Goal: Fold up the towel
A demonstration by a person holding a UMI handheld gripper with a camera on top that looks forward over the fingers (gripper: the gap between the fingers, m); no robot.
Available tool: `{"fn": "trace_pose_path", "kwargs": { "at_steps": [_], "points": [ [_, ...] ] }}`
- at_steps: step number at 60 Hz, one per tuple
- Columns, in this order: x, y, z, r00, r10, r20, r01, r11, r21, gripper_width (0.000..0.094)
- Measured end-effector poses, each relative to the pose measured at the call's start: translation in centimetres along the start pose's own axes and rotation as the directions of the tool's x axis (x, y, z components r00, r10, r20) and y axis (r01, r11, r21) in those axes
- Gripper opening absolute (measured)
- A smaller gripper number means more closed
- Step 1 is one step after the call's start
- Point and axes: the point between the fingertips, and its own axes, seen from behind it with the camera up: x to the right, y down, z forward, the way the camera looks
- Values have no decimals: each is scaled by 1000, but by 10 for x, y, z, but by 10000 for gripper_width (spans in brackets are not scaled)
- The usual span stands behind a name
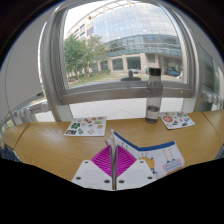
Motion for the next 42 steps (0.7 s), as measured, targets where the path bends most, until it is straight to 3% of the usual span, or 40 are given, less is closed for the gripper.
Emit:
{"fn": "trace_pose_path", "kwargs": {
  "at_steps": [11,22,26,30,33,36,42],
  "points": [
    [96,-40,-26,998,21,-59,-17,998,58,26],
    [203,-4,-3,991,43,-126,-48,998,-35,31],
    [239,13,5,983,28,-181,-38,998,-52,167],
    [265,25,8,973,-14,-231,-5,997,-82,190],
    [275,29,8,968,-20,-249,-1,997,-82,329],
    [279,26,5,966,-11,-257,-6,998,-66,458],
    [267,3,-6,974,9,-226,-12,1000,-11,551]
  ]
}}
